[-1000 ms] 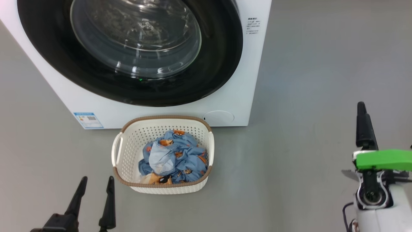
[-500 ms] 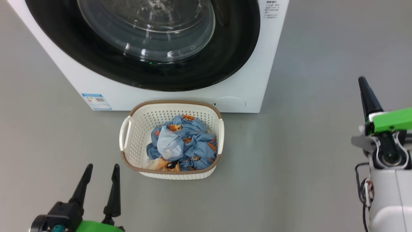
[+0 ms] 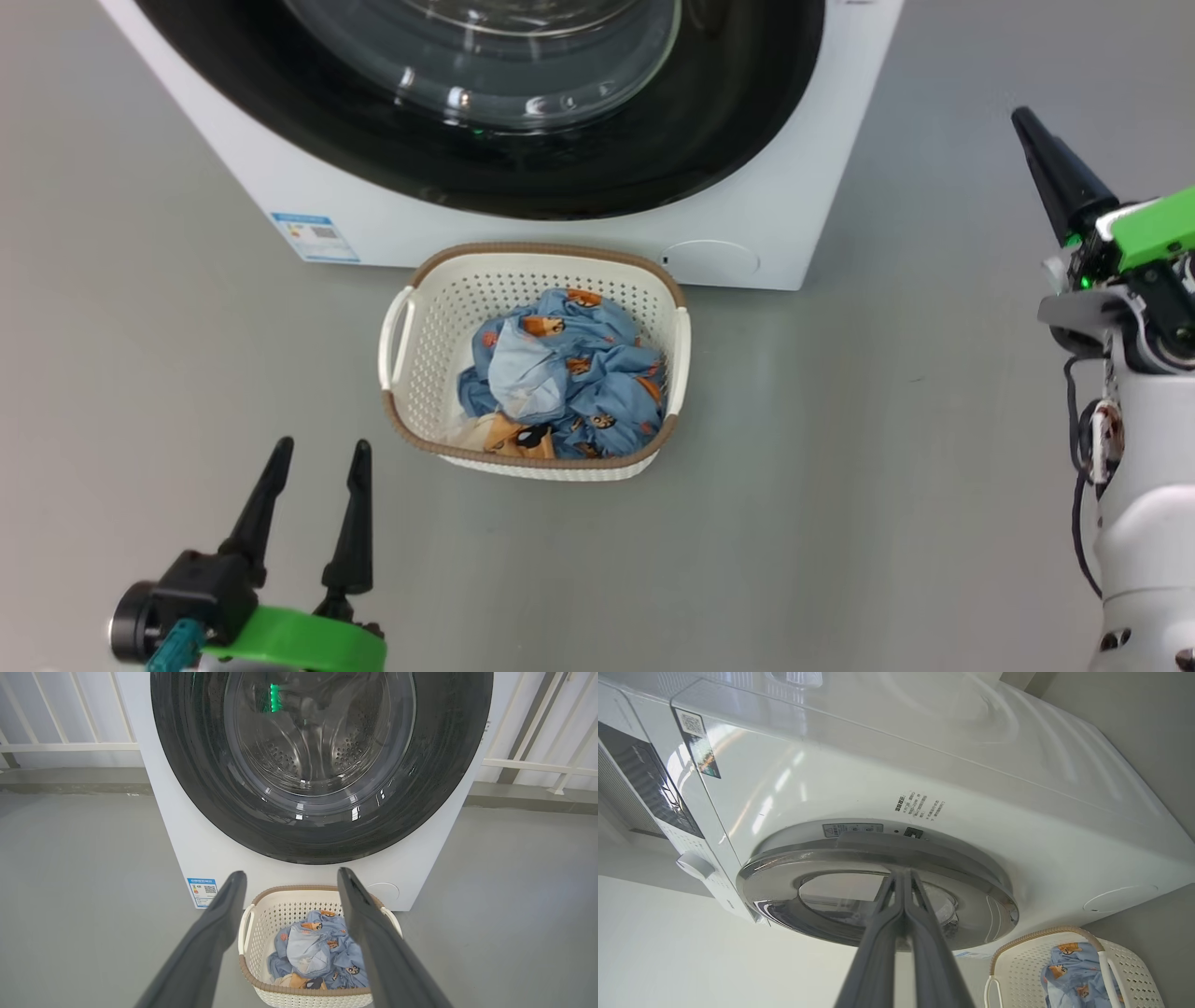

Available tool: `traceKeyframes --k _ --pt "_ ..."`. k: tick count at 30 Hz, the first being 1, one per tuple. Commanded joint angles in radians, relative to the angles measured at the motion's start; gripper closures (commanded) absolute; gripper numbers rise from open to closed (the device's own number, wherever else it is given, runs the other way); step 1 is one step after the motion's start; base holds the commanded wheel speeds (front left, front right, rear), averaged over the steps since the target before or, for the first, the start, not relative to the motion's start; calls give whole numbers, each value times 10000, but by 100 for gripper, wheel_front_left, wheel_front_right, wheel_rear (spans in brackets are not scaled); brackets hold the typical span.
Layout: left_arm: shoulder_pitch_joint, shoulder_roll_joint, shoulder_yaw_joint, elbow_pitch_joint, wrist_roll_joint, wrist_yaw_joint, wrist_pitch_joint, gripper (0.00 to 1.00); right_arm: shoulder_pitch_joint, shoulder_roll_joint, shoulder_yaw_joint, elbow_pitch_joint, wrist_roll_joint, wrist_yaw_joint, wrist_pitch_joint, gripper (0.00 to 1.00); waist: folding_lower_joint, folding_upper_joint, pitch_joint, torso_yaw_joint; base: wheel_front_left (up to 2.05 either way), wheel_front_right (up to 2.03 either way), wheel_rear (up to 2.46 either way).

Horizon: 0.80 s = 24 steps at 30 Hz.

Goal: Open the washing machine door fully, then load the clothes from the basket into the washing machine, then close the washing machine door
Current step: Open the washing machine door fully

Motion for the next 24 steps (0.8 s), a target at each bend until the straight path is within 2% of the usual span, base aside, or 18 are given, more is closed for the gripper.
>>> traceKeyframes --k 1,9,24 --pt "-388 134 271 -245 -150 -30 -122 0 -462 8 61 -167 89 -9 203 100 0 0 113 175 0 0 0" --pt "-565 122 60 -274 -267 -30 -122 0 -1553 -108 -600 610 174 -9 943 100 0 0 331 521 0 0 0" --pt "-995 101 -409 -533 -590 -30 -122 0 -3987 -263 -1452 1607 -1049 -9 1499 100 0 0 1436 1109 0 0 0"
